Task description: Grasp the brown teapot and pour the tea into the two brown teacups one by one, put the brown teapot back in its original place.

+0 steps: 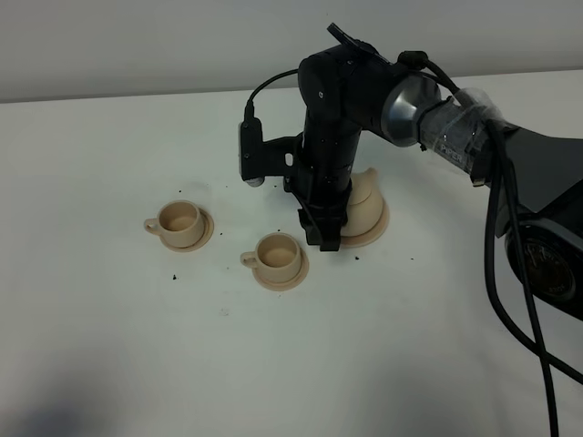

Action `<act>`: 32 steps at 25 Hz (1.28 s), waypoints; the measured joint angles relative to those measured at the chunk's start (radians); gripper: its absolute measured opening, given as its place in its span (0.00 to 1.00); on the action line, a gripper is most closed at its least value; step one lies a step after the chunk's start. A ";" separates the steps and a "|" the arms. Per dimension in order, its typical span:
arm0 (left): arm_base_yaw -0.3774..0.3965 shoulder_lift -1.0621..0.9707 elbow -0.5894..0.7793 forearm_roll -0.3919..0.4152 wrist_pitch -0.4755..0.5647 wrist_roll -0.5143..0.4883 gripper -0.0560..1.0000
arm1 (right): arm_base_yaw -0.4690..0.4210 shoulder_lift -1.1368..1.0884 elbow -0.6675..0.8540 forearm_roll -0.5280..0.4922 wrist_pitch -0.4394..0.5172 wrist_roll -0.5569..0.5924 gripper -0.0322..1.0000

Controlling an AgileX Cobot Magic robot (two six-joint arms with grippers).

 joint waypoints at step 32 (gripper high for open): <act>0.000 0.000 0.000 0.000 0.000 0.001 0.40 | 0.008 -0.085 0.199 -0.139 0.035 0.053 0.45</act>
